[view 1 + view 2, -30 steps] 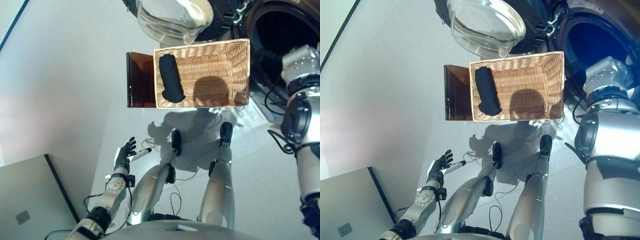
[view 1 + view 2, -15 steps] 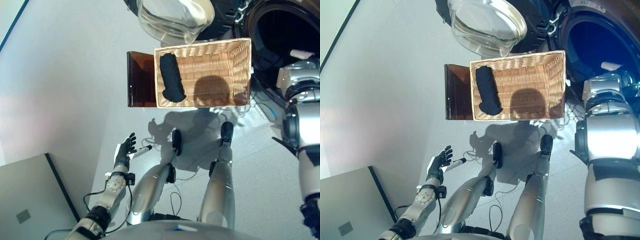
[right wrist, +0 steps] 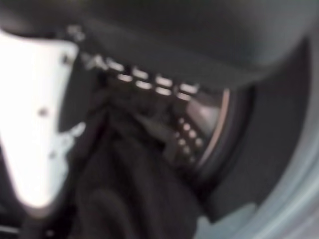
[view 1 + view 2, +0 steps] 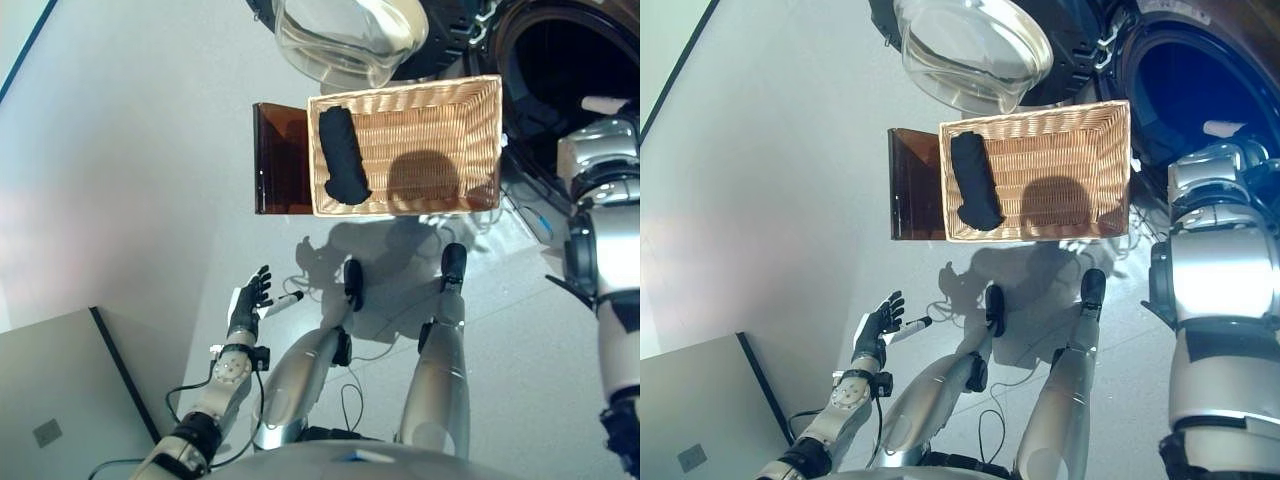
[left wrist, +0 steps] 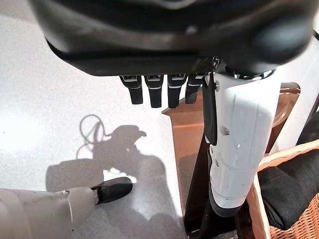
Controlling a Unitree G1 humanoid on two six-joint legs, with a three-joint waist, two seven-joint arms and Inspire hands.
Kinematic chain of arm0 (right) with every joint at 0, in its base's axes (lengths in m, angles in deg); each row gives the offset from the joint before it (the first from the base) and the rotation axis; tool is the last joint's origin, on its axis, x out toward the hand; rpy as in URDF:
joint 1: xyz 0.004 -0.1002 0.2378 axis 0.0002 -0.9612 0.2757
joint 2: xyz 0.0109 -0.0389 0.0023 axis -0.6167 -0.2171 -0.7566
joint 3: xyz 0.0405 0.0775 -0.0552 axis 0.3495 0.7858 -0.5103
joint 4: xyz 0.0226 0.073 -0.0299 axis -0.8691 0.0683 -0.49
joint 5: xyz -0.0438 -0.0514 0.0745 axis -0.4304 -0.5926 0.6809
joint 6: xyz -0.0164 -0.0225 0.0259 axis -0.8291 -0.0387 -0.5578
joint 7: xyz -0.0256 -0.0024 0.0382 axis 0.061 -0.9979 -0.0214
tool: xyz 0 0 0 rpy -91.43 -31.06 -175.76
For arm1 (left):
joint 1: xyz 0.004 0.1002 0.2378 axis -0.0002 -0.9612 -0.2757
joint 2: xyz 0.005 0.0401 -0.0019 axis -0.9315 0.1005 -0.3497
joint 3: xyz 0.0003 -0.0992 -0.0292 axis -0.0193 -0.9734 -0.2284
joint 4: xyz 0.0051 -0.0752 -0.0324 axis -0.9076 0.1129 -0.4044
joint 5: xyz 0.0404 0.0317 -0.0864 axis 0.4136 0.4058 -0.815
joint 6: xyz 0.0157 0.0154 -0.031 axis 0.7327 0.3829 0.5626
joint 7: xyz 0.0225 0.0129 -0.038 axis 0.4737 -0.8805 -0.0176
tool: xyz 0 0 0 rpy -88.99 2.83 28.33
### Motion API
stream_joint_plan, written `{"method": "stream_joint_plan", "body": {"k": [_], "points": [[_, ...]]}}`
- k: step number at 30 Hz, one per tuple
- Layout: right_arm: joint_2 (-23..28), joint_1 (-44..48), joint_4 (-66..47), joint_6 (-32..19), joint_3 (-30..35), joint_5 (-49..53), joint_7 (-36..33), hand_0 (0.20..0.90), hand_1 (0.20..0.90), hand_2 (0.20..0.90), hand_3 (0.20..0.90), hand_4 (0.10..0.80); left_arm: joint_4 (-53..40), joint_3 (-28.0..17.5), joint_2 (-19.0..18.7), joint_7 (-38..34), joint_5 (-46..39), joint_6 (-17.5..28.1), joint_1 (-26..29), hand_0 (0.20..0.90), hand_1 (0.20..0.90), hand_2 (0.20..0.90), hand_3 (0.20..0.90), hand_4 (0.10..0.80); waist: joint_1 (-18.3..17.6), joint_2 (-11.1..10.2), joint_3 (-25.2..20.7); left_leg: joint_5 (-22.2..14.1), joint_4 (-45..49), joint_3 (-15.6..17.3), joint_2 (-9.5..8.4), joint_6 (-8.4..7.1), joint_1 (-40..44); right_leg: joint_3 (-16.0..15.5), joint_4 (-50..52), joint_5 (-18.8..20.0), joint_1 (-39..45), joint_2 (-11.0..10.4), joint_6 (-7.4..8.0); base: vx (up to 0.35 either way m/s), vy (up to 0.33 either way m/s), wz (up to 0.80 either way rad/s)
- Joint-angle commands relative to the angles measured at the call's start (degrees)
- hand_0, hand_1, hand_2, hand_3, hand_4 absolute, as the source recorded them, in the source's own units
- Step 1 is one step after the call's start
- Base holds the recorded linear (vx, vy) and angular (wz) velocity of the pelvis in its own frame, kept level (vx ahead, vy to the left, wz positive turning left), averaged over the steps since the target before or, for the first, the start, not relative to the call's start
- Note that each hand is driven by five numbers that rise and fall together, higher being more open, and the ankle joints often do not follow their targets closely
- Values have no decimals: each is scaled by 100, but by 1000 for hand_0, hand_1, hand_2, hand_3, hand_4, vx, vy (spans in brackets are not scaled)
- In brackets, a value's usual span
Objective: Pick up the clothes and place them into the washing machine
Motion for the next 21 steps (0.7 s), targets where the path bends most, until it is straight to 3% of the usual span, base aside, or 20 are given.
{"method": "stream_joint_plan", "body": {"k": [1, 5, 12, 21], "points": [[1524, 862, -878, -497, -1735, -1073, -831, 900, 900, 900, 900, 800, 230, -128, -138, -244, 119, 278, -104, 900, 900, 900, 900, 800, -97, 243, -397, -2, -30, -139, 13, -616, -60, -120, 1069, -1139, -126, 573, -381, 0, 0, 0], [1422, 390, -1136, -451, -1565, -1383, -1046, 900, 900, 900, 900, 800, 379, -176, -60, -287, 203, 287, -57, 900, 900, 900, 900, 800, -107, 241, -400, -12, -28, -148, 16, -601, -35, -102, 1073, -1150, -106, 588, -383, 4, 1, -2], [1249, -751, -2071, 90, -793, -2158, -1849, 900, 900, 900, 900, 800, 491, -279, 87, -436, 370, 360, 29, 900, 900, 900, 900, 800, -117, 282, -423, -40, -24, -157, 5, -559, -11, -105, 1077, -1185, -88, 591, -379, 1, 1, -1], [236, -2205, -2838, 138, -114, -2820, -1955, 900, 900, 900, 900, 800, 627, -361, 271, -510, 468, 463, 88, 900, 900, 900, 900, 800, -159, 294, -370, -53, -8, -132, -5, -521, 3, -79, 1096, -1181, -87, 598, -382, 0, 4, -2]]}}
